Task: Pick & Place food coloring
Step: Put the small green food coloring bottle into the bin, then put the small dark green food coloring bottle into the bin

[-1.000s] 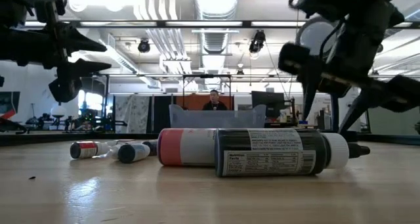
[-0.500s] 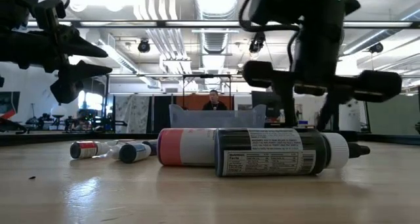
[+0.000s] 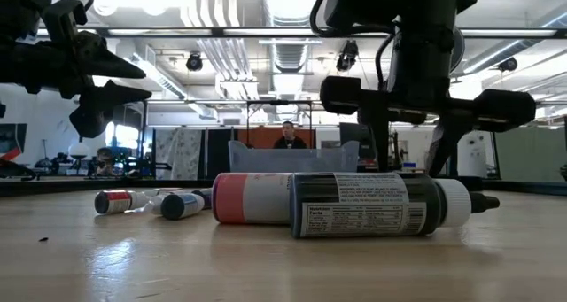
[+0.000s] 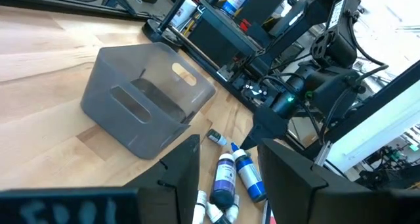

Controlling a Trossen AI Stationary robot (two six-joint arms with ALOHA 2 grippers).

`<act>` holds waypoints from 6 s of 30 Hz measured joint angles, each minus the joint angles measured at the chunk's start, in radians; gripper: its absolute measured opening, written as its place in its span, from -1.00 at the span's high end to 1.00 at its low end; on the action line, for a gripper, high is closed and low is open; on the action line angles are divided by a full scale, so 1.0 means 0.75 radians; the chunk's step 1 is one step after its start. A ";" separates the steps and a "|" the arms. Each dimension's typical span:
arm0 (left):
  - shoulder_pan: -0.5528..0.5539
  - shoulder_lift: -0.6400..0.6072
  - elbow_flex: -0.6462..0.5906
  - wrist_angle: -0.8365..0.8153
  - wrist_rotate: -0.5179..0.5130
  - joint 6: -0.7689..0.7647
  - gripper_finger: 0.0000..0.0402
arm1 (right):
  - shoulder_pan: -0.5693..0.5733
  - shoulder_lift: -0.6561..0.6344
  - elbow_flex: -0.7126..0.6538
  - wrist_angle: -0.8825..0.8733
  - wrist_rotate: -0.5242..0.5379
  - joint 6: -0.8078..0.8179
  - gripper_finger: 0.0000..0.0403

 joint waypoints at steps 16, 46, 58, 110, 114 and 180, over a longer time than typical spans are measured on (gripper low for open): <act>0.000 0.004 0.000 -0.002 -0.005 -0.032 0.35 | -0.070 0.026 -0.002 -0.001 -0.047 -0.800 0.08; 0.001 0.064 -0.002 0.006 -0.022 -0.065 0.35 | -0.073 0.068 0.011 -0.012 -0.115 -0.780 0.62; 0.001 0.064 -0.002 0.006 -0.022 -0.082 0.35 | -0.074 0.068 0.013 0.000 -0.105 -0.869 0.67; 0.001 0.102 -0.001 0.006 0.004 -0.427 0.35 | -0.062 -0.017 0.193 -0.260 0.133 -0.875 -0.03; 0.001 0.114 -0.001 0.009 0.005 -0.429 0.35 | -0.068 0.069 0.193 -0.253 0.063 -0.749 -0.11; 0.001 0.136 -0.003 0.025 -0.016 -0.440 0.35 | -0.363 -0.140 0.254 0.038 0.180 -1.201 0.67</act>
